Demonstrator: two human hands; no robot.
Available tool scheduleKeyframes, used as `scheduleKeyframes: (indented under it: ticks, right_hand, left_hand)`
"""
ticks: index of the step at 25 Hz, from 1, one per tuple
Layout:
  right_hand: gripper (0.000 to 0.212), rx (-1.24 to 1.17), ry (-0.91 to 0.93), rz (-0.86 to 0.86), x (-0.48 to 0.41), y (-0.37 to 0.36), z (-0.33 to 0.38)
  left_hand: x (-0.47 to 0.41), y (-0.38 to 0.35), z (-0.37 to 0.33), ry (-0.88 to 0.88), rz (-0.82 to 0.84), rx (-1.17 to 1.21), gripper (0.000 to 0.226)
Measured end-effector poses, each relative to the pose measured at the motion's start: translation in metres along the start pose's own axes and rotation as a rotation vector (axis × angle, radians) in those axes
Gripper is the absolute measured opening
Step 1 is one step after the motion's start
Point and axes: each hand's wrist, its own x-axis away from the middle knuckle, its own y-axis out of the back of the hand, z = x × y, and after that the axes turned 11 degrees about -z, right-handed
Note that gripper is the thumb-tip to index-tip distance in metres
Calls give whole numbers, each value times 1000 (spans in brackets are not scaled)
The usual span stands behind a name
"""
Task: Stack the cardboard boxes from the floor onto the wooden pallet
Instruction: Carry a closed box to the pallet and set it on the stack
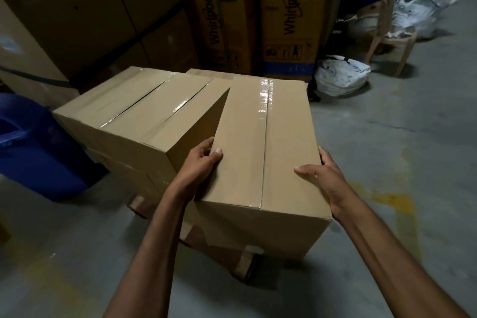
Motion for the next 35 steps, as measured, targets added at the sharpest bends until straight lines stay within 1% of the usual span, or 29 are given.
scheduleKeyframes:
  ticks: [2,6,9,12,13,15,16,18,22,27,32,35]
  right_hand:
    - [78,2,-11,-23,-16,-26,1]
    - [69,7,10,-97,-43,-72,-2]
    - [70,9,20,-159,-59,-110,-9]
    - [70,20,41,-232,-71,-151,-25]
    - [71,33,56,-250,-75,-163,-30]
    - [78,70,82,-272,-81,-187,-37]
    - [83,71,83,-284,-85,-196,-40]
    - [85,71,85,-296,-91,-209,-45]
    - [76,83,80,-335,-101,-226,-48]
    - [87,93,82,-367,-111,-234,-56]
    - [84,115,79,-378,-123,-235,-59]
    - [90,121,65,-374,-132,-240,-57]
  left_hand:
    - [-34,15,2,-6,18,-37,46]
    - [-102,34,10,-10,64,-90,55]
    - [-149,51,13,-81,108,-123,43]
    - [-200,75,25,-149,102,-247,24]
    - [-214,81,32,-155,110,-276,29]
    - [-239,94,43,-141,122,-298,53]
    - [-249,99,48,-136,142,-301,59]
    - [-260,104,55,-151,165,-290,57]
    - [-277,108,68,-225,135,-278,43]
    - [-293,103,75,-282,105,-298,28]
    - [-301,96,79,-322,66,-313,23]
    - [-306,94,77,-322,28,-335,24]
